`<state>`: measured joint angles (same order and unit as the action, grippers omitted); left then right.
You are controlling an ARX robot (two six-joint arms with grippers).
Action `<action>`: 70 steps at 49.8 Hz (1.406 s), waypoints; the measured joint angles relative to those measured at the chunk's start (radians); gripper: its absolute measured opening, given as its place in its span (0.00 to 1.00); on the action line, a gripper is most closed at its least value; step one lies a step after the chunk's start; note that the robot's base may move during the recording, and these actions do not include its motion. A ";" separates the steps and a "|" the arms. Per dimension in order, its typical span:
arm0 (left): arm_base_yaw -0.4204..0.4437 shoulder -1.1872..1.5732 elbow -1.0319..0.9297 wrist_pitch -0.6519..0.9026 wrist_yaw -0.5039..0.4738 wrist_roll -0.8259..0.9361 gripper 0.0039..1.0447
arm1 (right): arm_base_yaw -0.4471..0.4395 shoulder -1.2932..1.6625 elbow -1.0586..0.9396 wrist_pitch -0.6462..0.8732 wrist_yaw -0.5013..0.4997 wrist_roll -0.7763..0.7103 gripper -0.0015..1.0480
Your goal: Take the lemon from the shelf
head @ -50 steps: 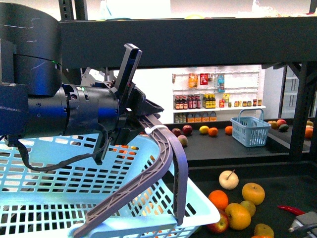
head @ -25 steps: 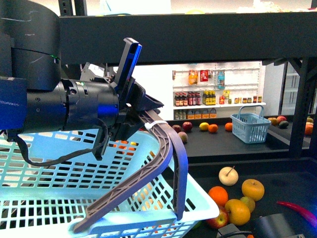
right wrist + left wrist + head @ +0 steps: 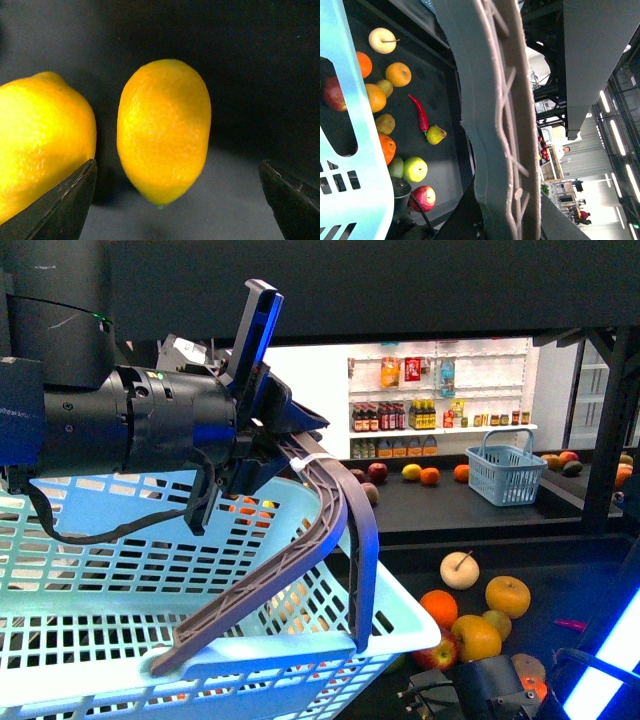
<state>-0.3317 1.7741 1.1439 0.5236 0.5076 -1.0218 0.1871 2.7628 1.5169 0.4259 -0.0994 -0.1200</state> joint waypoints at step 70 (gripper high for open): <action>0.000 0.000 0.000 0.000 0.000 0.000 0.09 | -0.007 0.060 0.113 -0.007 0.082 0.061 0.47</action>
<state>-0.3317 1.7741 1.1439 0.5240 0.5076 -1.0222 0.1802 2.8231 1.6302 0.4191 -0.0174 -0.0586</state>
